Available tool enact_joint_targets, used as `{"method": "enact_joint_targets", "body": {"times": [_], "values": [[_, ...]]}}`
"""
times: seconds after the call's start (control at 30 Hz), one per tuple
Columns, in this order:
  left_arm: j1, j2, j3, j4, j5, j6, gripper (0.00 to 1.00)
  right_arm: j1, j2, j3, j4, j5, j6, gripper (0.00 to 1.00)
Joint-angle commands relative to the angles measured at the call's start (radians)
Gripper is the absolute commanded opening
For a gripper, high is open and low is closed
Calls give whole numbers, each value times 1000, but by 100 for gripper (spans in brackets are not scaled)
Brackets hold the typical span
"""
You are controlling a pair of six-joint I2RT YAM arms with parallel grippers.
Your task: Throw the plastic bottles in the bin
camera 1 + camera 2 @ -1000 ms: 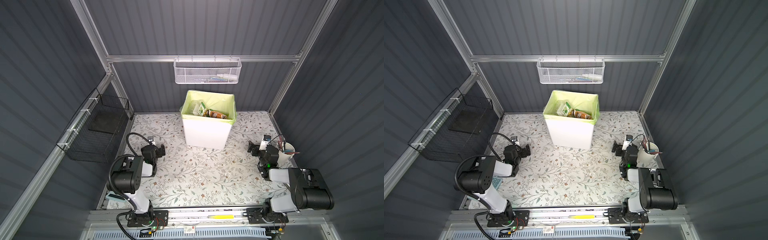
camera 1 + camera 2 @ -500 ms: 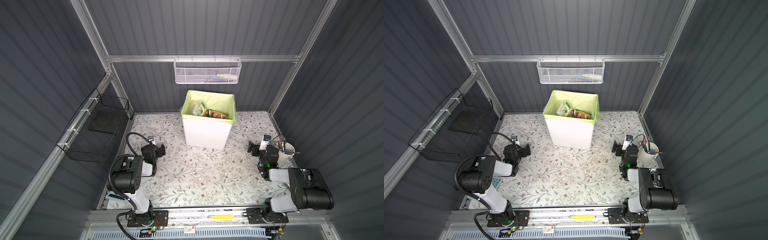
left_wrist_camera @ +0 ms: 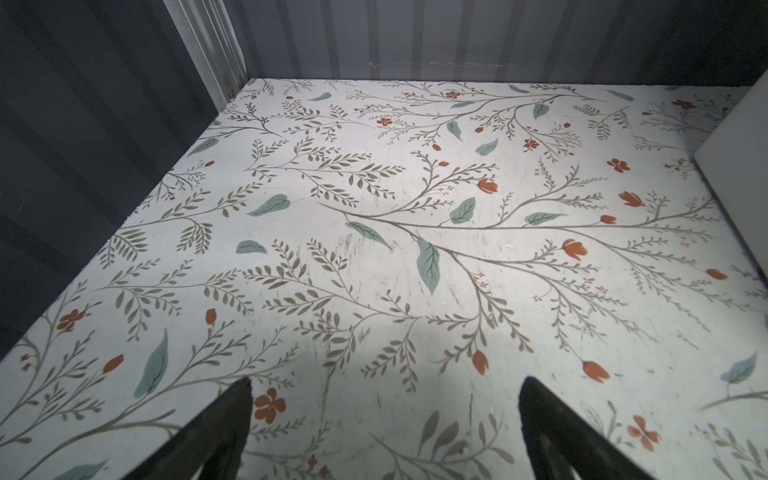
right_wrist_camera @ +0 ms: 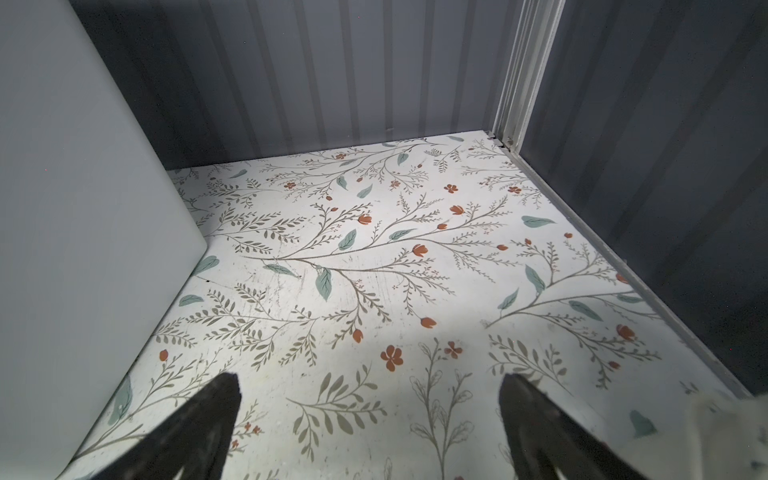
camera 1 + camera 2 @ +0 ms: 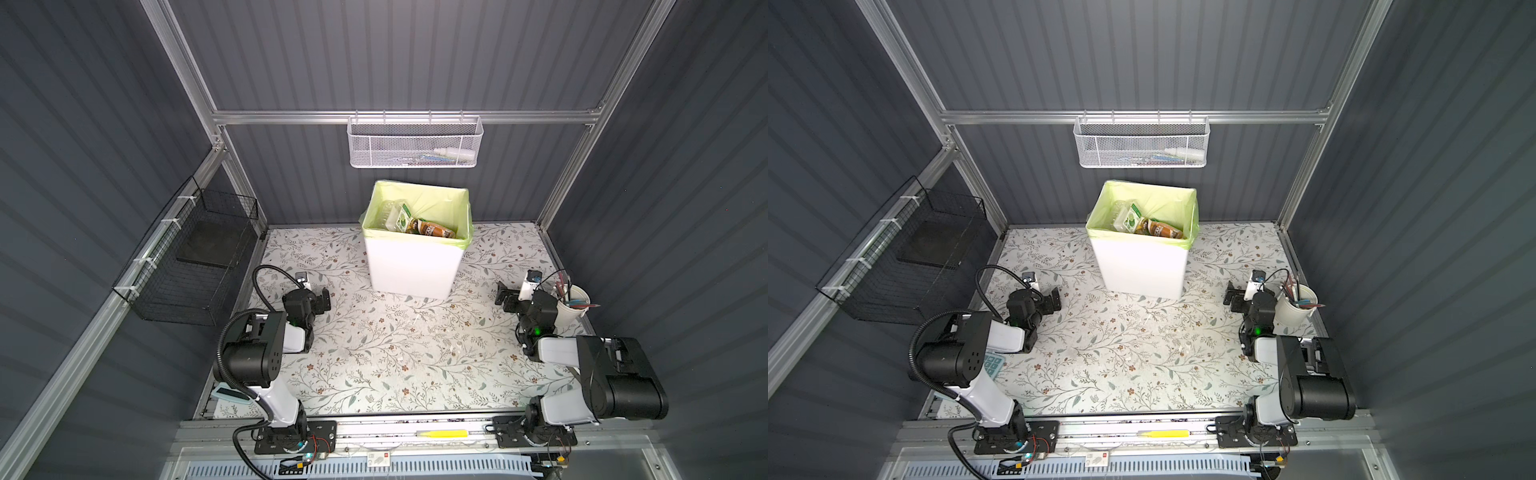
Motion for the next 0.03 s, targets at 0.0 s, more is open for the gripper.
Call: {"method": "enact_joint_targets", "body": {"times": [0.0], "values": [[0, 2, 7, -2, 12, 3, 100, -5, 3, 8, 21, -3, 8, 99]]}}
